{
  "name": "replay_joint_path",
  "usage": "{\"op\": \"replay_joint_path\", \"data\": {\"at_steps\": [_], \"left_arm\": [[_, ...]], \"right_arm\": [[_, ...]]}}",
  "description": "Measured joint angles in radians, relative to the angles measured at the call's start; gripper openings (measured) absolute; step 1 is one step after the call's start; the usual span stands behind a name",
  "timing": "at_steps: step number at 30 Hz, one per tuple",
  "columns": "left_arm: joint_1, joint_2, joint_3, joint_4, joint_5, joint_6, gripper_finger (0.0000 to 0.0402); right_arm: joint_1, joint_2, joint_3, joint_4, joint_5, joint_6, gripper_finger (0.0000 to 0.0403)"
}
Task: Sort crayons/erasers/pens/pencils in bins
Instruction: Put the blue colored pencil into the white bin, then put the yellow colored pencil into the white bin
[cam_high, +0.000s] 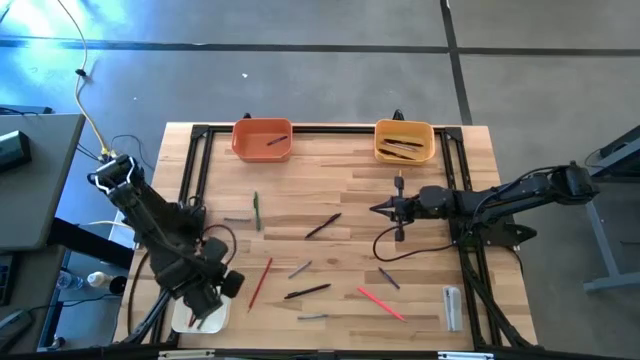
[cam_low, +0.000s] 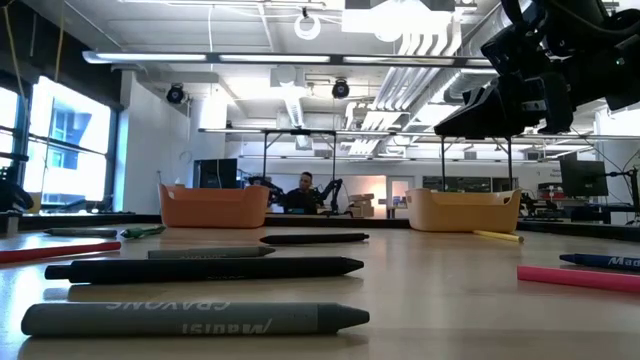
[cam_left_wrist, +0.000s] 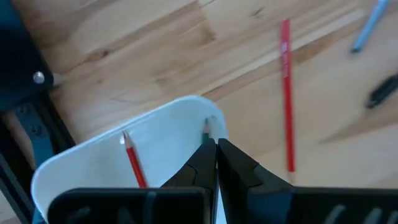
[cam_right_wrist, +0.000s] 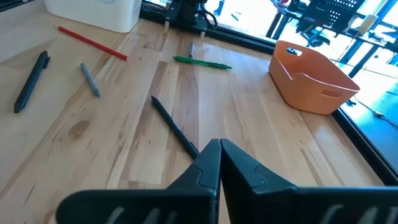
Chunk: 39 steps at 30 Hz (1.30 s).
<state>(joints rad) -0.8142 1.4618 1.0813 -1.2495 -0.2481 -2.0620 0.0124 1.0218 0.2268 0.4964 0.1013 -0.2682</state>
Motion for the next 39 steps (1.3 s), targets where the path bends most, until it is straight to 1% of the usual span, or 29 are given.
{"op": "replay_joint_path", "data": {"at_steps": [4,8,11,14,19,22,25,28,31,34,35,37,39], "left_arm": [[-0.033,0.025,-0.055,0.075,-0.001,-0.029,0.0],[-0.045,0.039,-0.096,0.152,0.0,-0.01,0.0],[-0.046,0.041,-0.1,0.156,0.002,0.003,0.0003],[-0.042,0.041,-0.1,0.156,0.014,0.067,0.0014],[-0.014,0.038,-0.1,0.147,0.071,0.209,0.0047],[0.011,0.018,-0.1,0.148,0.061,0.325,0.007],[0.037,-0.01,-0.09,0.148,0.011,0.454,0.009],[0.069,-0.048,-0.068,0.152,-0.04,0.624,0.0097],[0.107,-0.089,-0.067,0.156,-0.131,0.781,0.0082],[0.16,-0.122,-0.092,0.185,-0.224,0.977,0.0048],[0.181,-0.136,-0.111,0.225,-0.246,1.057,0.0033],[0.228,-0.169,-0.166,0.383,-0.266,1.239,0.001],[0.279,-0.198,-0.241,0.583,-0.24,1.434,0.0007]], "right_arm": [[0.0,0.0,0.0,0.0,0.0,-0.001,0.0],[0.001,0.0,0.0,0.001,0.0,0.0,0.0],[0.002,0.0,0.0,0.001,0.0,0.0,0.0],[0.002,0.0,0.0,0.001,0.0,0.0,0.0],[0.002,0.0,0.0,0.001,0.0,0.0,0.0],[0.002,0.0,0.0,0.001,0.0,0.001,0.0],[0.002,0.0,0.0,0.001,0.0,0.005,0.0],[0.002,0.0,0.0,0.005,0.0,0.027,0.0],[0.002,0.0,0.0,0.027,0.0,0.048,0.0],[0.002,0.0,0.0,0.048,0.0,0.051,0.0],[0.002,0.0,0.0,0.05,0.0,0.051,0.0],[0.002,0.0,0.0,0.057,0.002,0.056,0.0],[0.004,0.0,0.0,0.063,0.026,0.083,0.0]]}}
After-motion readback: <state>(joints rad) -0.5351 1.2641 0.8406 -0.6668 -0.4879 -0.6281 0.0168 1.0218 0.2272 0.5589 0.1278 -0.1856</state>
